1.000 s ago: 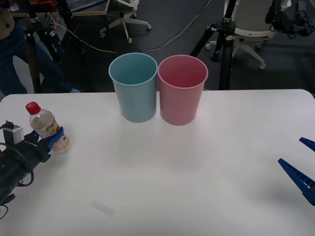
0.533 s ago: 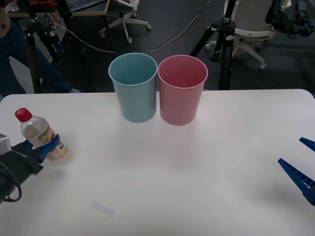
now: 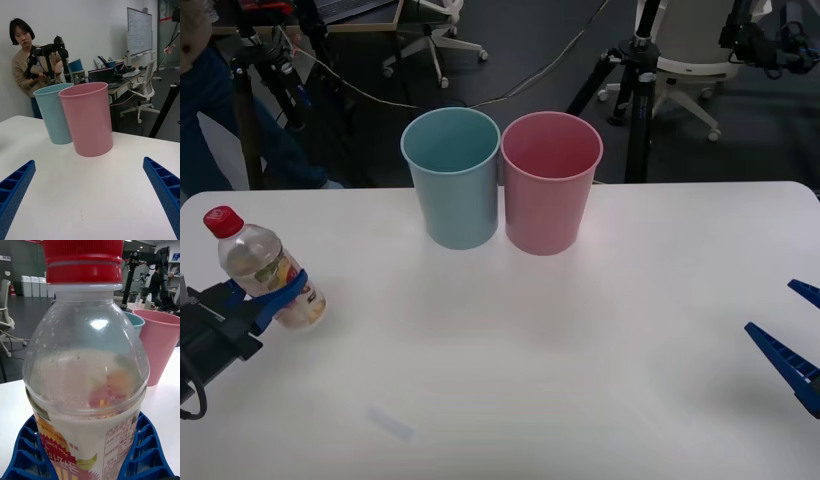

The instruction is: Grasp the object on the table and drop it into the matching bin: aluminum can to the light blue bin, PET bottle to the pink bin.

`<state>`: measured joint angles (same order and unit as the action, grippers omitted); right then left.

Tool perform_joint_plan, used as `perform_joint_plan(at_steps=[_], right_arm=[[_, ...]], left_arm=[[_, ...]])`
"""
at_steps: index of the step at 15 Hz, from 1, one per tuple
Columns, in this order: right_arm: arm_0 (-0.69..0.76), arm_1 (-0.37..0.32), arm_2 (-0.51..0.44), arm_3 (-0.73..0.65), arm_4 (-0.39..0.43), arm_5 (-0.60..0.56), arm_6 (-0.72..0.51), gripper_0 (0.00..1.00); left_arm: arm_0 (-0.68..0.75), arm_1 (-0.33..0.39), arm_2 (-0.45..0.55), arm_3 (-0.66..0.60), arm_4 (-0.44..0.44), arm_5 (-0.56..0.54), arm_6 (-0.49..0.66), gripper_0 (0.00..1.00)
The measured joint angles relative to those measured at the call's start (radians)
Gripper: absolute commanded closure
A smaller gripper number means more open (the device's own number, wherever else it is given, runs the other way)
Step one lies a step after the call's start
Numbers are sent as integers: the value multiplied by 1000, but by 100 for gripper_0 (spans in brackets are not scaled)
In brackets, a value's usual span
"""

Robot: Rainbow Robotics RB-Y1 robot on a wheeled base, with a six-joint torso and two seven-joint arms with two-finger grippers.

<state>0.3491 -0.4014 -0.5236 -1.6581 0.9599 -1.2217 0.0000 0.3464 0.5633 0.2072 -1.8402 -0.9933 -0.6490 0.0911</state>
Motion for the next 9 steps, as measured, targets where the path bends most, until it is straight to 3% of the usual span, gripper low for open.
perform_joint_plan(at_steps=[3,6,9], right_arm=[[0,0,0,0,0,0,0,0],[0,0,0,0,0,0,0,0],[0,0,0,0,0,0,0,0]], left_arm=[[0,11,-11,-99,-88,-1,91,100],[0,67,-24,-201,-180,0,192,100],[-18,123,-42,-279,-190,-1,264,100]])
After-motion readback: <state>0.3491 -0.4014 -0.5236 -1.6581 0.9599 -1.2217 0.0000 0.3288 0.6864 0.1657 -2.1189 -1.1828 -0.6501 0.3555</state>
